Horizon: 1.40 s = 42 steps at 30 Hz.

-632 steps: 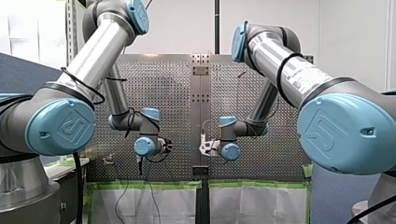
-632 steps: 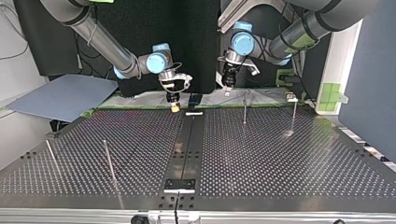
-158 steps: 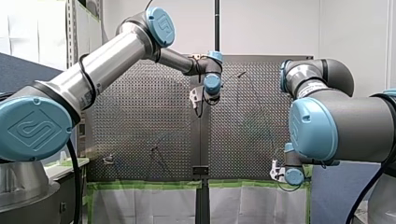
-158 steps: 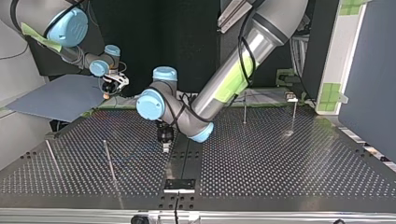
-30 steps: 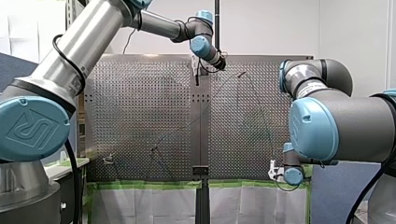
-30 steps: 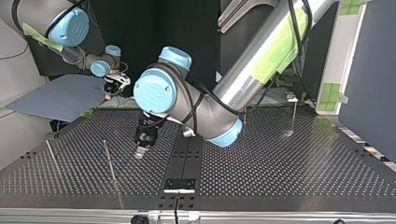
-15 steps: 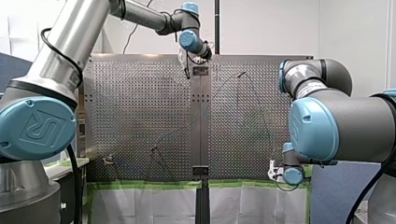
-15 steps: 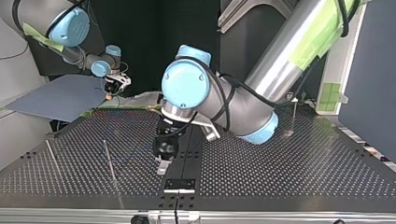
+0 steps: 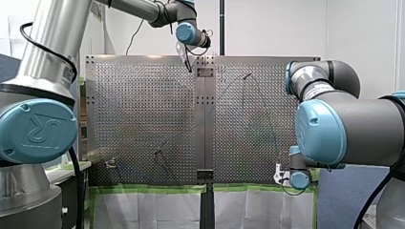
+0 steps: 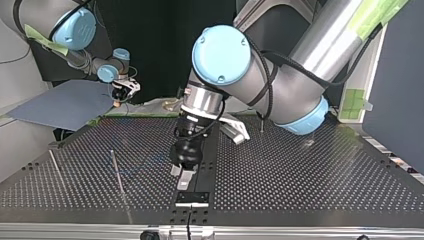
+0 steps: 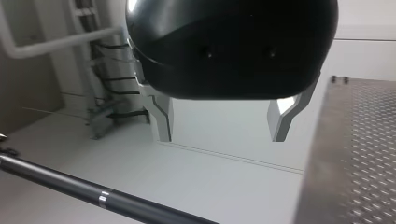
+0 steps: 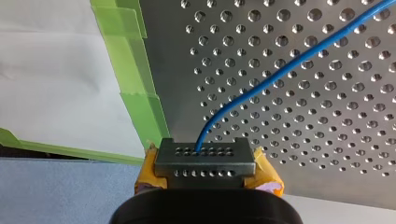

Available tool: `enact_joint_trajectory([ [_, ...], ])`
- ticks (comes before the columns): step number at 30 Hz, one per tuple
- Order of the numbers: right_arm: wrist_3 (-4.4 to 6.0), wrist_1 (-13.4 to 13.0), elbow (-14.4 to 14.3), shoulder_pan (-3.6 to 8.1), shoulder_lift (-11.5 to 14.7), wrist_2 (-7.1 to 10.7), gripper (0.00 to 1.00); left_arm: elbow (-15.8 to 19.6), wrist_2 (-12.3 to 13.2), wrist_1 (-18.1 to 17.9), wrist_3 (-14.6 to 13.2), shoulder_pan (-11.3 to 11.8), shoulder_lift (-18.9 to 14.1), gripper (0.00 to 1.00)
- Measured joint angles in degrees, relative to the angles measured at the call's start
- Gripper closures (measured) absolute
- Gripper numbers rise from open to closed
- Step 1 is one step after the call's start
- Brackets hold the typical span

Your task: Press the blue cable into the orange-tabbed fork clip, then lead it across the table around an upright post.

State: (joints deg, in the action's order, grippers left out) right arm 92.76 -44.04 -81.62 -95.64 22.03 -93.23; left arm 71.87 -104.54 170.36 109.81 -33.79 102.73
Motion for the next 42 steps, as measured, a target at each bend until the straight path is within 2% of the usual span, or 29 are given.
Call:
enact_joint_trajectory([
  [8, -0.05, 0.2, 0.0, -0.14, 0.0, 0.14, 1.0, 4.3, -0.2, -4.3, 2.4, 0.1, -4.3, 0.0],
  [19, -0.02, 0.3, 0.0, -0.22, 0.0, 0.31, 1.0, 10.7, -3.2, -10.7, 2.0, -0.2, -10.1, 0.0],
  [27, -0.02, 0.3, 0.0, -0.28, 0.0, 0.32, 1.0, 15.3, -5.6, -15.3, 1.3, -0.5, -10.4, 0.0],
  [35, -0.01, 0.3, 0.0, -0.29, 0.0, 0.32, 1.0, 19.9, -9.9, -19.9, 0.3, -0.6, -10.4, 0.0],
  [42, -0.07, 0.3, 0.0, -0.32, 0.0, 0.32, 1.0, 23.3, -11.2, -23.3, 0.0, -0.6, -10.4, 0.0],
])
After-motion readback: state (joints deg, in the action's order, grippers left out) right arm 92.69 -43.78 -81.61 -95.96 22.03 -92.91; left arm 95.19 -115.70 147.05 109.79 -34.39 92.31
